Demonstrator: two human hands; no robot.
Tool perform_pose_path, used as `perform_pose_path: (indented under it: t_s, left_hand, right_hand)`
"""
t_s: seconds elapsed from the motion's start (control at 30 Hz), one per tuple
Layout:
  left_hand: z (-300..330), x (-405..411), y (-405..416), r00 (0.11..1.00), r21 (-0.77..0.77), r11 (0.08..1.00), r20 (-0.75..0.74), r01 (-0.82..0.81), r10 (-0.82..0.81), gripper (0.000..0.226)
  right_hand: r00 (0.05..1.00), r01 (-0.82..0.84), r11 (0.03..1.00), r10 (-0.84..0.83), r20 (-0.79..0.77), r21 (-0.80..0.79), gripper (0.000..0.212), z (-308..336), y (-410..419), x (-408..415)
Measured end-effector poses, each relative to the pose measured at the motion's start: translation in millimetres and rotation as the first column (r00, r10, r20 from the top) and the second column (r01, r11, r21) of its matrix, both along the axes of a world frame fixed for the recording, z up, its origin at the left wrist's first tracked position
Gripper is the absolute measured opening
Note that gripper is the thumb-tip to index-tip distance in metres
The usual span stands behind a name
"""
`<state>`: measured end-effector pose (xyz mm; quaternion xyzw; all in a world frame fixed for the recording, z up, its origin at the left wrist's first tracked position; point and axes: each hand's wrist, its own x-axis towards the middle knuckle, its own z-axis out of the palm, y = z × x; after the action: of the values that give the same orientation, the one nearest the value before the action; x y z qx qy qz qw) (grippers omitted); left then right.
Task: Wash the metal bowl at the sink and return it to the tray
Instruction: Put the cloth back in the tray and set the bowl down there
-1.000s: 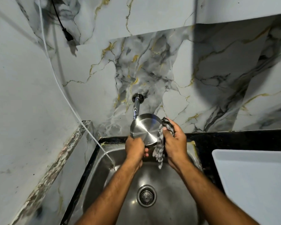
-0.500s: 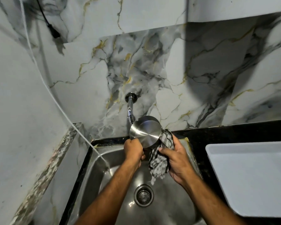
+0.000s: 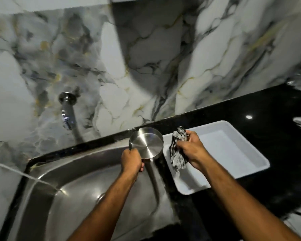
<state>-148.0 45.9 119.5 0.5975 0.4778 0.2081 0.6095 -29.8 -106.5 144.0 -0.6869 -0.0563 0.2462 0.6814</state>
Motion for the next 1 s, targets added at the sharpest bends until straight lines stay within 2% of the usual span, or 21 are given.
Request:
perform_pose_path:
  t_s: [0.1, 0.17, 0.3, 0.37, 0.43, 0.5, 0.53, 0.63, 0.7, 0.77, 0.8, 0.83, 0.9, 0.93, 1.0]
  left_hand:
    - [-21.0, 47.3, -53.2, 0.999, -0.027, 0.999, -0.029, 0.020, -0.021, 0.024]
    - [-33.5, 75.9, -80.6, 0.998, -0.047, 0.999, -0.050, 0.027, -0.029, 0.025]
    - [-57.0, 124.9, -124.0, 0.992, -0.086, 0.995, -0.107, 0.052, -0.061, 0.026]
    - [-65.7, 136.7, -136.3, 0.990, -0.100, 0.993, -0.118, 0.060, -0.072, 0.027]
    - [-73.5, 144.1, -145.3, 0.990, -0.110, 0.992, -0.119, 0.068, -0.081, 0.029]
    - [-78.3, 146.1, -149.2, 0.993, -0.139, 0.988, -0.083, 0.070, -0.082, 0.032]
    - [-80.0, 146.6, -149.5, 0.994, -0.152, 0.986, -0.070, 0.069, -0.080, 0.032]
    - [-83.1, 146.6, -146.3, 0.994, -0.151, 0.987, -0.087, 0.057, -0.071, 0.025]
    - [-82.0, 145.4, -143.3, 0.993, -0.148, 0.988, -0.102, 0.047, -0.063, 0.021]
    - [-79.7, 144.2, -140.2, 0.992, -0.149, 0.988, -0.109, 0.041, -0.058, 0.020]
    - [-78.7, 143.3, -137.9, 0.991, -0.140, 0.989, -0.118, 0.039, -0.056, 0.021]
    - [-78.1, 143.8, -136.0, 0.990, -0.130, 0.991, -0.130, 0.041, -0.058, 0.021]
    - [-77.5, 145.1, -131.3, 0.986, -0.127, 0.990, -0.146, 0.059, -0.077, 0.022]
    - [-77.9, 145.7, -128.9, 0.984, -0.133, 0.989, -0.151, 0.071, -0.091, 0.022]
    - [-76.8, 146.2, -123.7, 0.980, -0.166, 0.980, -0.152, 0.106, -0.132, 0.022]
  right_hand:
    - [0.993, 0.082, 0.970, -0.061, 0.097, -0.227, 0.031, -18.5, -49.9, 59.6]
    - [0.983, 0.113, 0.928, -0.053, 0.173, -0.354, 0.031, -35.0, -78.9, 94.8]
    - [0.915, 0.123, 0.726, 0.181, 0.361, -0.676, 0.030, -75.1, -128.1, 158.9]
    - [0.879, 0.138, 0.638, 0.274, 0.390, -0.758, 0.030, -96.0, -141.6, 179.6]
    - [0.833, 0.144, 0.513, 0.399, 0.383, -0.846, 0.044, -121.5, -150.1, 192.7]
    - [0.756, 0.136, 0.334, 0.574, 0.315, -0.933, 0.061, -146.3, -153.9, 197.7]
    - [0.721, 0.125, 0.276, 0.634, 0.278, -0.953, 0.066, -156.6, -153.5, 198.8]
    - [0.726, 0.067, 0.224, 0.657, 0.202, -0.972, 0.067, -175.7, -148.2, 195.8]
    - [0.785, 0.026, 0.230, 0.597, 0.163, -0.973, 0.067, -171.7, -139.8, 192.4]
    - [0.824, 0.063, 0.277, 0.528, 0.207, -0.959, 0.059, -158.3, -129.3, 190.7]
    - [0.810, 0.096, 0.352, 0.516, 0.279, -0.931, 0.052, -150.6, -122.3, 188.5]
    - [0.792, 0.094, 0.481, 0.494, 0.359, -0.871, 0.045, -142.7, -114.9, 185.3]
    - [0.832, -0.047, 0.758, 0.390, 0.394, -0.651, 0.035, -122.5, -98.2, 171.3]
    - [0.868, -0.127, 0.818, 0.365, 0.337, -0.561, 0.034, -113.6, -91.4, 163.2]
    - [0.891, -0.225, 0.853, 0.376, 0.254, -0.471, 0.029, -100.7, -81.7, 153.0]
